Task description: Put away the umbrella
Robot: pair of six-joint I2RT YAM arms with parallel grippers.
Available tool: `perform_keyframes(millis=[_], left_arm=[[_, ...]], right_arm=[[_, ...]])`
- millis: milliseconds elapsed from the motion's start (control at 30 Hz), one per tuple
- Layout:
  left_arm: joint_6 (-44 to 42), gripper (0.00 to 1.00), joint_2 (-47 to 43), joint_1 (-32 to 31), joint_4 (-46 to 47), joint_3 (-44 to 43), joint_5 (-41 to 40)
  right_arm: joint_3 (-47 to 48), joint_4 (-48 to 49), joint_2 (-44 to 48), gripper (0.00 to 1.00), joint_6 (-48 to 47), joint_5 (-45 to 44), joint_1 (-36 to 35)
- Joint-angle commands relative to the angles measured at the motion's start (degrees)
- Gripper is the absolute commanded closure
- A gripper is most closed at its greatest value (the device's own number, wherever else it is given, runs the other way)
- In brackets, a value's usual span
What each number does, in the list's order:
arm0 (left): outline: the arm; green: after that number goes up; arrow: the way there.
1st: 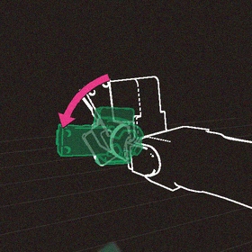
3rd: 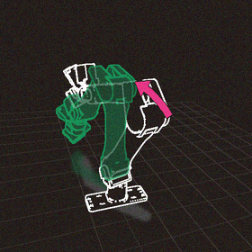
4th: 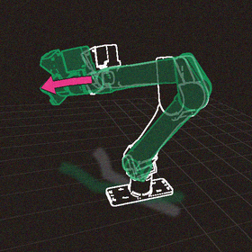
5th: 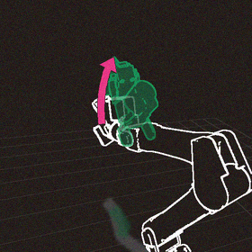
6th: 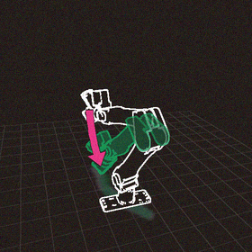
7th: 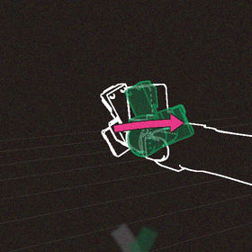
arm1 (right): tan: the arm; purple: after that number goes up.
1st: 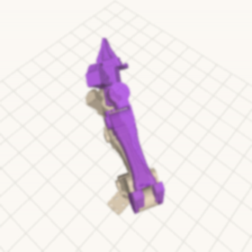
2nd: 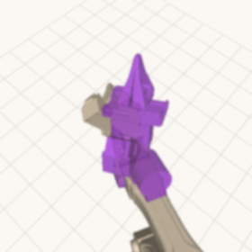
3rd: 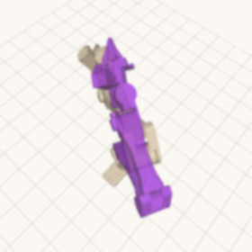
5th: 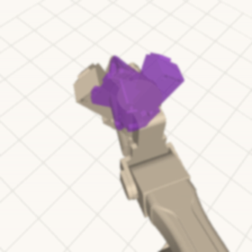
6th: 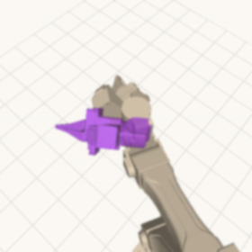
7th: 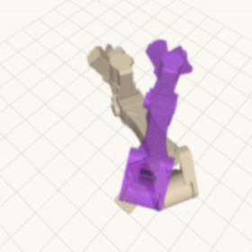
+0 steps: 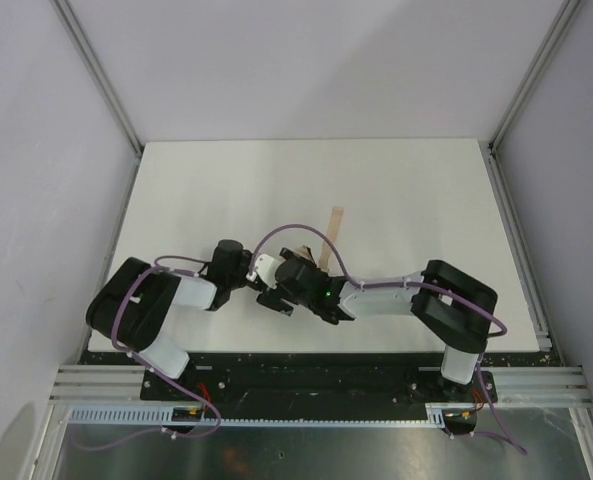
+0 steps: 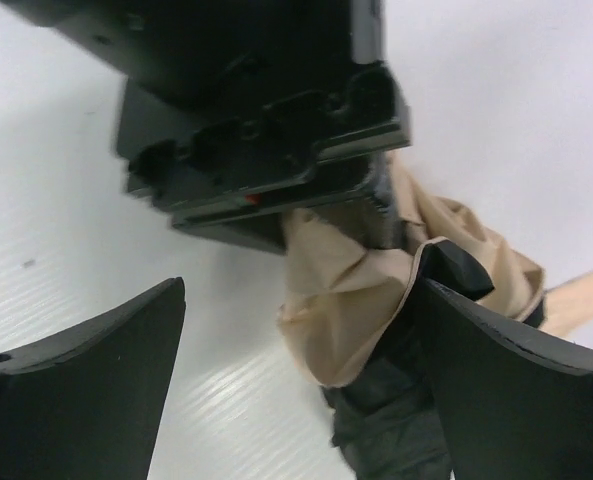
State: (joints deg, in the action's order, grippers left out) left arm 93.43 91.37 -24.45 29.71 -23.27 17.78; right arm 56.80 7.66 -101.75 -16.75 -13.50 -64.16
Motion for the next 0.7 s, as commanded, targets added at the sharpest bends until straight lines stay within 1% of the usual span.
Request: perform_keyframes(millis=[0,133,267,333,367,467,533,600,633,667], left_arm=[[-5.2,1.0,2.54,0.64,-20.19,1.27,-2.74],[-5.38,1.0,2.64,0.78,-20.85,1.12,-2.4],[-5.78,1.0,2.49,0.84,-21.57,0.54,-2.22],[-6.02,1.0,2.19,0.81,-22.19,0.14,-2.16],[-6.22,1.0,1.99,0.85,-22.57,-0.08,-2.23],[-6.63,1.0,1.07,0.89,-24.06,-0.59,-2.97],[-7.02,1.0,0.29,0.96,-25.03,-0.87,-3.71],[-7.36,1.0,-0.36,1.13,-25.25,-0.92,-4.15],[-7.77,1.0,-0.56,1.32,-25.28,-1.09,-4.24],[-8.76,1.0,-0.83,1.54,-25.3,-1.39,-4.2]], right_arm=[[-0.66,6.67,-3.44,0.03,-1.66,-13.68,0.86],[-0.71,5.02,-4.01,0.05,-0.16,-13.15,2.82],[-0.78,3.35,-4.41,0.09,2.54,-6.48,6.93],[-0.85,3.0,-4.79,0.15,2.96,-2.73,8.54],[-0.87,2.94,-5.04,0.2,3.0,0.38,9.24],[-0.92,3.17,-6.23,0.41,4.18,8.71,11.61],[-0.92,3.09,-7.35,0.61,5.72,14.78,13.36],[-0.79,2.54,-8.84,0.87,6.74,20.26,15.05],[-0.8,1.79,-9.62,0.93,7.13,22.41,15.79],[-0.76,1.2,-10.45,0.97,7.24,25.6,16.64]])
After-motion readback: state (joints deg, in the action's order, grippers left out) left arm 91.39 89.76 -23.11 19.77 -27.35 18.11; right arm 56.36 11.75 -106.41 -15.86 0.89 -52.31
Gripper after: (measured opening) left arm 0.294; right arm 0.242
